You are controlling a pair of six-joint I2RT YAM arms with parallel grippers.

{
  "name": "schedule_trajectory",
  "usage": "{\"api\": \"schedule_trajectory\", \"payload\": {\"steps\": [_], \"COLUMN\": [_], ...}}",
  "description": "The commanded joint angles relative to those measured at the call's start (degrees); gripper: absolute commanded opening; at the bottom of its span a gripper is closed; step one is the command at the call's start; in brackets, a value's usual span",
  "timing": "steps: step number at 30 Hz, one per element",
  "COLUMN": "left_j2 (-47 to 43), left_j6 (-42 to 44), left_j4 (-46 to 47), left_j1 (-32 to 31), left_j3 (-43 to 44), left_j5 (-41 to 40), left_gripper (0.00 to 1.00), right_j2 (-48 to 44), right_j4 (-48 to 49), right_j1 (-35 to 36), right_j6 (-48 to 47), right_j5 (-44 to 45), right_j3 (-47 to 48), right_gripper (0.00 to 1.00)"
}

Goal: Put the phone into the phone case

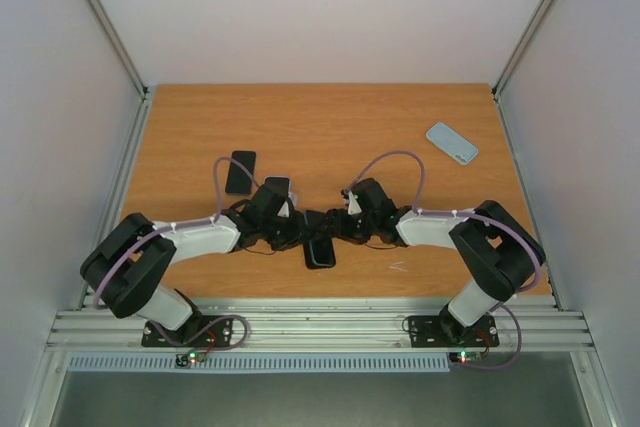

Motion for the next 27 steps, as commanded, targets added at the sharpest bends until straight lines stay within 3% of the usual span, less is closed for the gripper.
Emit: {"api": "schedule_trajectory", "payload": {"steps": [1,5,18,27], "left_j2": [5.4,5.6,-3.4,-6.8], "left_j6": [0.9,0.4,5.8,6.9], "left_j4": [2.3,0.2,-17.6,-20.9], "left_j1": [-2.5,-2.6,-2.6,-2.6], "left_j3": [0.8,0.6,4.5,5.4], "left_j5": [-3.6,-5.7,-17.3,-18.0], "left_gripper": [0.0,0.03,0.26,0.3], "right_j2": [2.2,1.5,-2.1,-2.9], "right_j4": [1.9,1.5,-0.9,-1.8], "right_j1": [1.0,1.0,1.0,1.3], "right_j6": [1.5,1.4,-0.1,-0.7], "right_j5": [-2.0,-1.6,-0.8,-0.4], "right_j3": [-1.4,-1.5,-2.5,-2.6], "right_gripper": [0.71,0.71,0.72,0.73]}}
